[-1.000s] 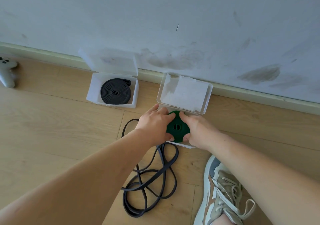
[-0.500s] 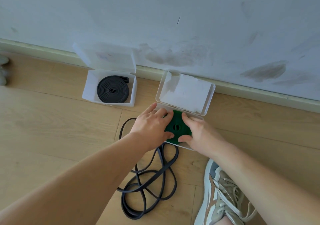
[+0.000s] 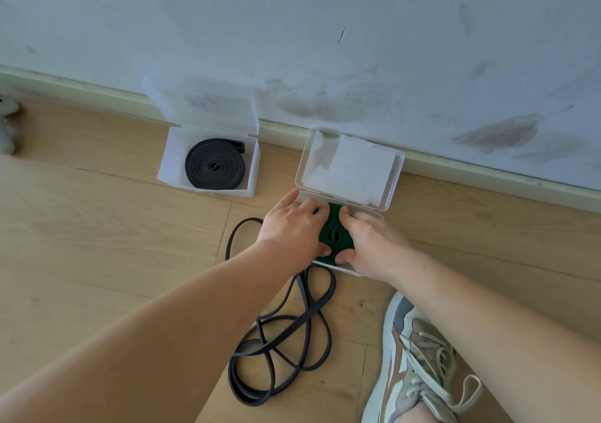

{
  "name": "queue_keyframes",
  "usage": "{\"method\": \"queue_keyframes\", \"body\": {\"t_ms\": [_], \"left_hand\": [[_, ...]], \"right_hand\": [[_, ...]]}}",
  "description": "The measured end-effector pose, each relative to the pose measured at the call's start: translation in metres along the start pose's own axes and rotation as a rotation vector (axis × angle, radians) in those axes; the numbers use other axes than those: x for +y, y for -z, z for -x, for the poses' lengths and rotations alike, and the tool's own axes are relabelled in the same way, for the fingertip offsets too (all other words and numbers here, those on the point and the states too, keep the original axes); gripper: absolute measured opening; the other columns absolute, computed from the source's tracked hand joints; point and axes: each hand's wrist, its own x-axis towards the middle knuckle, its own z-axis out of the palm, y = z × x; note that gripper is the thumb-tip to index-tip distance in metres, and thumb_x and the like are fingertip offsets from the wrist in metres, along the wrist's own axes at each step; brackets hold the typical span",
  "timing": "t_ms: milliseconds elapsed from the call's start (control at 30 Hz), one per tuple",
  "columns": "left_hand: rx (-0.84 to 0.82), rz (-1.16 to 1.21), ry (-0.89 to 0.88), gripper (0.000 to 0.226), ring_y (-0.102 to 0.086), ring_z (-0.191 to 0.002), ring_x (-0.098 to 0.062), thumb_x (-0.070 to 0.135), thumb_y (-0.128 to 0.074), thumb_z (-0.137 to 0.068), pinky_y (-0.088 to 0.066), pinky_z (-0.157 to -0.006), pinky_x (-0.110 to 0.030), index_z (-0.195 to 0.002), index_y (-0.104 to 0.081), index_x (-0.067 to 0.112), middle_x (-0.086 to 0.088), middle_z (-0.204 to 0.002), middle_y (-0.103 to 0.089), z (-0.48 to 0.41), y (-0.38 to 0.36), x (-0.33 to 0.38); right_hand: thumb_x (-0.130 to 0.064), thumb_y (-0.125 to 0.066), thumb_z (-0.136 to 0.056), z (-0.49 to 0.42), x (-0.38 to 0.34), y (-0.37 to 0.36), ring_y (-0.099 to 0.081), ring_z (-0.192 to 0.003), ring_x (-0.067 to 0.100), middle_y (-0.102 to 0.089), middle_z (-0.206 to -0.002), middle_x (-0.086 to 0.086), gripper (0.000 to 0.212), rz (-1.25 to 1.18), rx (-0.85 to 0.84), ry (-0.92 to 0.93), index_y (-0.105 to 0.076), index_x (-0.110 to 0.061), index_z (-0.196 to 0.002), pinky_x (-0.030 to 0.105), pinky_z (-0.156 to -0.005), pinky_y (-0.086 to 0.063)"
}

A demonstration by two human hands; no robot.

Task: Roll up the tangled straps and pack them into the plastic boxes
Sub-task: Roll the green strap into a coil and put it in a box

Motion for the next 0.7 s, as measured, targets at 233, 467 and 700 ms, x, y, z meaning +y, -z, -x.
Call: {"method": "queue_keyframes", "body": {"t_ms": [233, 467, 700], "left_hand": [[0.004, 0.099, -0.021, 0.074, -0.035, -0.148, -0.019, 0.055, -0.058, -0.098, 0.009, -0.125, -0.031, -0.160, -0.031, 0.025, 0.003, -0.152, -0.045, 0.008, 0.011, -0.004], [0.320, 0.415, 0.302, 0.047, -0.055, -0.123, -0.022, 0.031, -0.060, -0.102, -0.053, -0.085, -0.034, -0.146, -0.050, 0.020, 0.002, -0.142, -0.047, 0.030, 0.016, -0.023], [0.120, 0.667, 0.472, 0.036, -0.060, -0.089, -0.026, 0.047, -0.044, -0.106, -0.050, -0.070, -0.036, -0.106, -0.056, 0.014, -0.004, -0.100, -0.063, 0.022, 0.015, -0.018]], "right_hand": [[-0.040, -0.072, -0.093, 0.005, -0.002, 0.005, -0.047, -0.136, 0.026, -0.047, -0.149, 0.006, 0.089, -0.076, 0.015, -0.008, -0.023, -0.015, -0.162, 0.040, -0.102, -0.051], [-0.035, -0.067, -0.097, 0.033, 0.018, 0.013, -0.061, -0.103, 0.023, -0.061, -0.112, 0.000, 0.030, -0.520, 0.673, -0.211, -0.062, -0.015, -0.119, 0.039, -0.085, -0.051], [-0.034, -0.047, -0.108, 0.017, -0.004, 0.032, -0.053, -0.113, 0.014, -0.060, -0.129, -0.012, 0.038, -0.991, 0.430, -0.318, -0.046, -0.022, -0.145, 0.029, -0.093, -0.038]]}}
